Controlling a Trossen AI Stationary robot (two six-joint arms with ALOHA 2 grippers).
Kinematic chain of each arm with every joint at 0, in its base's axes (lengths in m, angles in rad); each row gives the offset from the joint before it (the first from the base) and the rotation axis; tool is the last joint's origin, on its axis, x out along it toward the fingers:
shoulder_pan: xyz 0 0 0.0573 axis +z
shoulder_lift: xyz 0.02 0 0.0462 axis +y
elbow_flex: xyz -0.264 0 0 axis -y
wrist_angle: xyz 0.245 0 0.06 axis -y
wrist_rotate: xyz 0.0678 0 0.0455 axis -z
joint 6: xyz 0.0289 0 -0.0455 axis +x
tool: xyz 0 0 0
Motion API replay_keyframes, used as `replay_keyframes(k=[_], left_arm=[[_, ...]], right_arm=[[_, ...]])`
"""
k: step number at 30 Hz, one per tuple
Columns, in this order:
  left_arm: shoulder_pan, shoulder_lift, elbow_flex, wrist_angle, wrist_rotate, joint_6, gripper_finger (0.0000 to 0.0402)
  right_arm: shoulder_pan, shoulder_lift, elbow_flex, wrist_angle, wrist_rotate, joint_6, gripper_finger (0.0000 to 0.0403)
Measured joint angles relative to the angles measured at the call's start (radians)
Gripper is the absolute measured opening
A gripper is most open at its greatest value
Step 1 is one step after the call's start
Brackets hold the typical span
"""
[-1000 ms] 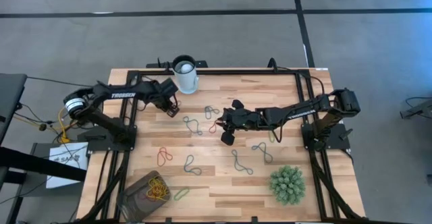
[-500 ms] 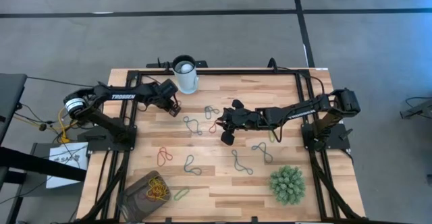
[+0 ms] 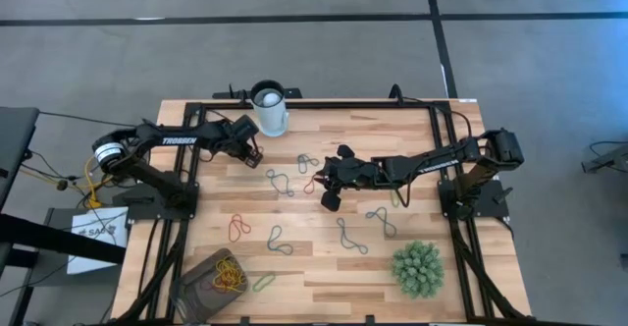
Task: Pick and place items into bin
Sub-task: Put the red rubber band into the black bin
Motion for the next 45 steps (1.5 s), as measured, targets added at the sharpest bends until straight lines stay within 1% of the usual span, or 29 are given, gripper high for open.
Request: replay_keyframes(k=[7, 27, 29, 32, 37, 42, 45], left_arm=[[0.0, 0.0, 0.0, 0.003, 0.018, -0.026, 0.0061], [-0.001, 0.0, 0.0, 0.009, 0.0, -0.031, 0.0061], [-0.001, -0.001, -0.015, 0.051, 0.005, -0.031, 0.0061], [-0.001, -0.001, -0.062, 0.118, 0.039, -0.031, 0.0061], [-0.003, -0.005, -0.087, 0.129, 0.003, -0.031, 0.0061], [-0.003, -0.005, -0.112, 0.177, 0.011, -0.016, 0.0061], [-0.002, -0.005, -0.121, 0.193, 0.022, 0.022, 0.0047]], right_arm=[[0.0, 0.0, 0.0, 0.002, 0.0, 0.0, 0.0082], [0.0, 0.0, 0.0, 0.002, 0.0, 0.0, 0.0082], [0.0, 0.0, 0.0, 0.002, 0.0, 0.0, 0.0082], [0.0, 0.0, 0.0, 0.002, 0.0, 0.0, 0.0082], [0.0, 0.0, 0.0, 0.002, 0.0, -0.001, 0.0082], [-0.002, 0.0, 0.0, 0.002, 0.0, -0.001, 0.0082], [-0.002, 0.0, 0.0, 0.002, 0.0, -0.001, 0.0082]])
